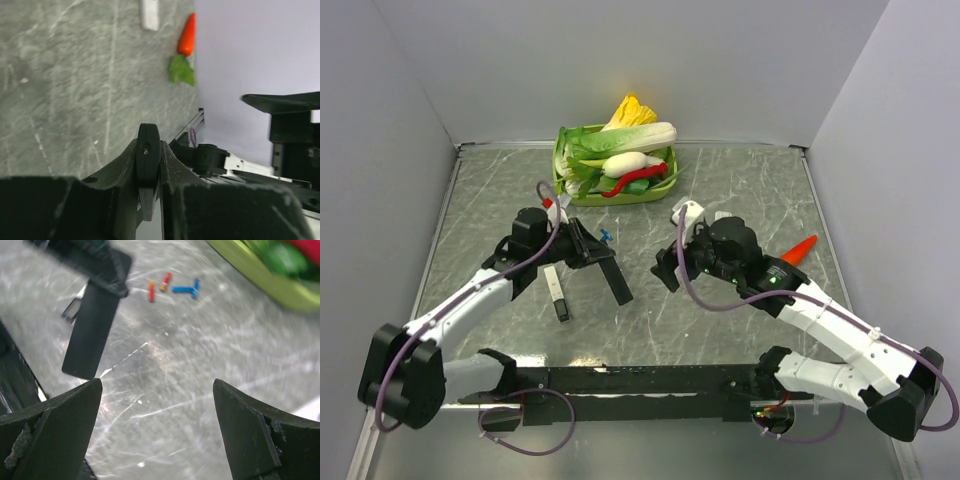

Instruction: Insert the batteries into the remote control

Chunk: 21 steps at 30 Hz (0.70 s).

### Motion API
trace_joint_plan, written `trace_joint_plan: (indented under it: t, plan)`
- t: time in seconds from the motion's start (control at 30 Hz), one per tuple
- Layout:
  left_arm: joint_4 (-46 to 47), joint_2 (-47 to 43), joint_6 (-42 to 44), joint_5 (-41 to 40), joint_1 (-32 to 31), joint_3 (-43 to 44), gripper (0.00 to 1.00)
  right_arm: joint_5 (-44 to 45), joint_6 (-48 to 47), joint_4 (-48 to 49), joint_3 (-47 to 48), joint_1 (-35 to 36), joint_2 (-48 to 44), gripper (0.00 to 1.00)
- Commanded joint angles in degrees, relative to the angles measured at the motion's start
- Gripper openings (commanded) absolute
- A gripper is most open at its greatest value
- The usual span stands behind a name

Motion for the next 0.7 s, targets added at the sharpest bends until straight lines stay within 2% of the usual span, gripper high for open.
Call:
trace_joint_plan:
  t: [0.0,0.1,0.23,0.37,0.47,0.57,0.6,0.67]
  plan:
    - [1.3,5.5,2.7,-1.7,-1.3,0.5,0.01,7.5,15.7,-4.3,-0.3,-2.0,-1.6,1.0]
    - [0.8,11.4,4.8,-5.1,-3.8,2.2,0.01,10.6,19.1,-7.1,-1.0,-2.8,-1.8,1.0]
    - [-5.0,19.7,9.0,-11.3,-7.4,9.0,0.03,13.2,25.1,-9.1,-3.1,-4.2,-3.1,1.0]
    - [-16.0,28.6,13.9,-17.5,-10.9,16.6,0.07,14.6,28.5,-10.1,-3.9,-5.0,-3.6,1.0]
    - [-21.9,33.6,16.4,-23.5,-13.7,21.9,0.14,19.0,31.6,-13.2,-2.6,-5.0,-2.6,1.0]
    - [-24.9,37.8,17.9,-26.2,-15.3,25.8,0.26,23.7,32.5,-17.5,0.6,-5.0,-1.1,1.0]
    - [-26.5,38.6,18.1,-26.6,-15.5,27.1,0.35,24.8,32.2,-18.4,1.7,-5.0,-0.9,1.0]
    - [-27.8,39.9,18.7,-28.3,-16.3,28.3,0.47,24.6,30.4,-17.9,1.6,-4.9,-1.1,1.0]
